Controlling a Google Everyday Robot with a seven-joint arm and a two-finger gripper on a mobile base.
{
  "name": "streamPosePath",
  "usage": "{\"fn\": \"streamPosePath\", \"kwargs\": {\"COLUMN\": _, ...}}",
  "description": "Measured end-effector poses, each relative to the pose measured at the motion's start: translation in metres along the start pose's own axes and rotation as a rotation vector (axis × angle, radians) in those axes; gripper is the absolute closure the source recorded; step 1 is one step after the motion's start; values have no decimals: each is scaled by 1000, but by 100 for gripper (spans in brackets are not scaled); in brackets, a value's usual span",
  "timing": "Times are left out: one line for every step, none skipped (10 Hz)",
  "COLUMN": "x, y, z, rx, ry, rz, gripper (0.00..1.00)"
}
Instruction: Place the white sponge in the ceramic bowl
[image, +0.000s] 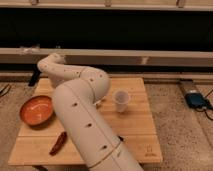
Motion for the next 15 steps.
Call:
{"fn": "streamPosePath", "kwargs": {"x": 8, "y": -6, "z": -6, "rx": -2, "ry": -14, "rz": -6, "gripper": 100}}
{"fn": "streamPosePath", "kwargs": {"x": 18, "y": -5, "z": -11, "rx": -12, "ry": -25, "rz": -16, "gripper": 100}}
{"fn": "streamPosePath", "kwargs": {"x": 29, "y": -3, "z": -22, "rx": -20, "ry": -46, "rz": -31, "gripper": 100}}
{"fn": "streamPosePath", "kwargs": {"x": 39, "y": 1, "z": -33, "rx": -31, "ry": -69, "rz": -54, "gripper": 100}}
{"fn": "streamPosePath", "kwargs": {"x": 44, "y": 3, "z": -44, "rx": -41, "ry": -87, "rz": -68, "gripper": 100}}
{"fn": "streamPosePath", "kwargs": {"x": 51, "y": 5, "z": -59, "rx": -54, "ry": -106, "rz": -90, "gripper": 100}}
{"fn": "streamPosePath", "kwargs": {"x": 58, "y": 9, "z": -68, "rx": -59, "ry": -120, "rz": -124, "gripper": 100}}
{"fn": "streamPosePath", "kwargs": {"x": 66, "y": 22, "z": -76, "rx": -71, "ry": -129, "rz": -163, "gripper": 100}}
{"fn": "streamPosePath", "kwargs": {"x": 72, "y": 35, "z": -81, "rx": -78, "ry": -135, "rz": -210, "gripper": 100}}
{"fn": "streamPosePath", "kwargs": {"x": 77, "y": 52, "z": -89, "rx": -94, "ry": -143, "rz": -278, "gripper": 100}}
{"fn": "streamPosePath", "kwargs": {"x": 78, "y": 62, "z": -91, "rx": -102, "ry": -147, "rz": -317, "gripper": 100}}
{"fn": "streamPosePath", "kwargs": {"x": 76, "y": 76, "z": -94, "rx": -112, "ry": -151, "rz": -365, "gripper": 100}}
{"fn": "streamPosePath", "kwargs": {"x": 76, "y": 87, "z": -95, "rx": -117, "ry": -151, "rz": -395, "gripper": 100}}
{"fn": "streamPosePath", "kwargs": {"x": 75, "y": 99, "z": -98, "rx": -135, "ry": -152, "rz": -426, "gripper": 99}}
{"fn": "streamPosePath", "kwargs": {"x": 73, "y": 100, "z": -98, "rx": -134, "ry": -151, "rz": -438, "gripper": 96}}
